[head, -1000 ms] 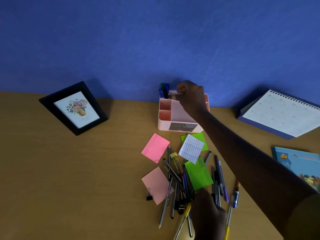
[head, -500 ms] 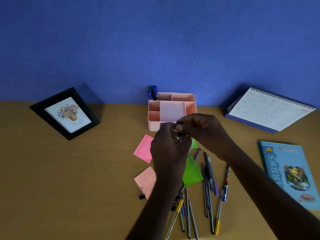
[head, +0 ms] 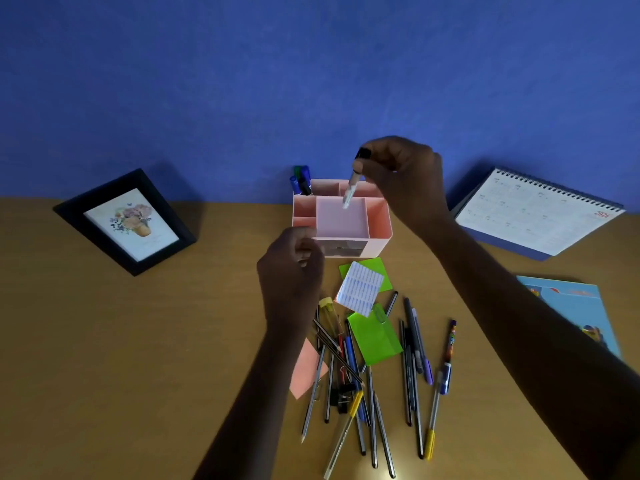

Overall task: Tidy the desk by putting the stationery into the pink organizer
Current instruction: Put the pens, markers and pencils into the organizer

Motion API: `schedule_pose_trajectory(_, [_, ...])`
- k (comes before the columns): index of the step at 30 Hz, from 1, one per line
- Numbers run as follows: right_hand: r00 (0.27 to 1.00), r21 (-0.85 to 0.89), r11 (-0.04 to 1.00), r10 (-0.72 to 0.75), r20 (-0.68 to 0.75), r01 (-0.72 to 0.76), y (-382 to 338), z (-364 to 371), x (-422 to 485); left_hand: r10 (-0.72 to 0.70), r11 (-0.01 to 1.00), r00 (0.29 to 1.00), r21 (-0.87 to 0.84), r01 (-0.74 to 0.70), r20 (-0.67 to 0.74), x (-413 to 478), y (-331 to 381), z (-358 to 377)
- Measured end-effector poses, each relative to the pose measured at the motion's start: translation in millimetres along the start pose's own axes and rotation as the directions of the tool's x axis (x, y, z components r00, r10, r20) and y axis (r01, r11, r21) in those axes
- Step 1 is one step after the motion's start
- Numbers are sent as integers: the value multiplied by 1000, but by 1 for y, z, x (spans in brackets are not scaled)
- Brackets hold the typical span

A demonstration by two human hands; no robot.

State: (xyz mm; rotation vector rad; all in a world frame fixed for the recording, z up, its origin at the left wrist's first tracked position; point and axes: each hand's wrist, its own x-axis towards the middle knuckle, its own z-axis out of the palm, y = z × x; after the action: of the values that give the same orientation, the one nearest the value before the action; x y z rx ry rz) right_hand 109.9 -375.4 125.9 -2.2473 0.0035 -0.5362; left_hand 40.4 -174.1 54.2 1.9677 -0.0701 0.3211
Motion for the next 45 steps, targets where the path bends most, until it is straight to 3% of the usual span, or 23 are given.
schedule_pose_trajectory(6, [1000, -19, 1000, -11, -27, 11, 17, 26, 29, -130, 989, 990, 79, 127, 45, -35, -41, -17])
schedule_pose_trajectory(21, [988, -240, 971, 14, 156, 25, 47, 93, 31, -334, 942, 931, 77, 326, 148, -104, -71, -20])
schedule_pose_trajectory(32, [970, -308, 951, 51, 238, 25, 53, 119, 40, -360, 933, 915, 90, 350, 179, -105, -75, -15])
schedule_pose_trajectory(39, [987, -314, 949, 30, 160, 22, 51, 107, 31, -354, 935, 919, 96, 342, 175, -104, -75, -16])
schedule_pose_trajectory(45, [995, -154, 987, 57, 84, -44, 43, 63, -10, -351, 936, 918, 103, 338, 183, -111, -77, -17])
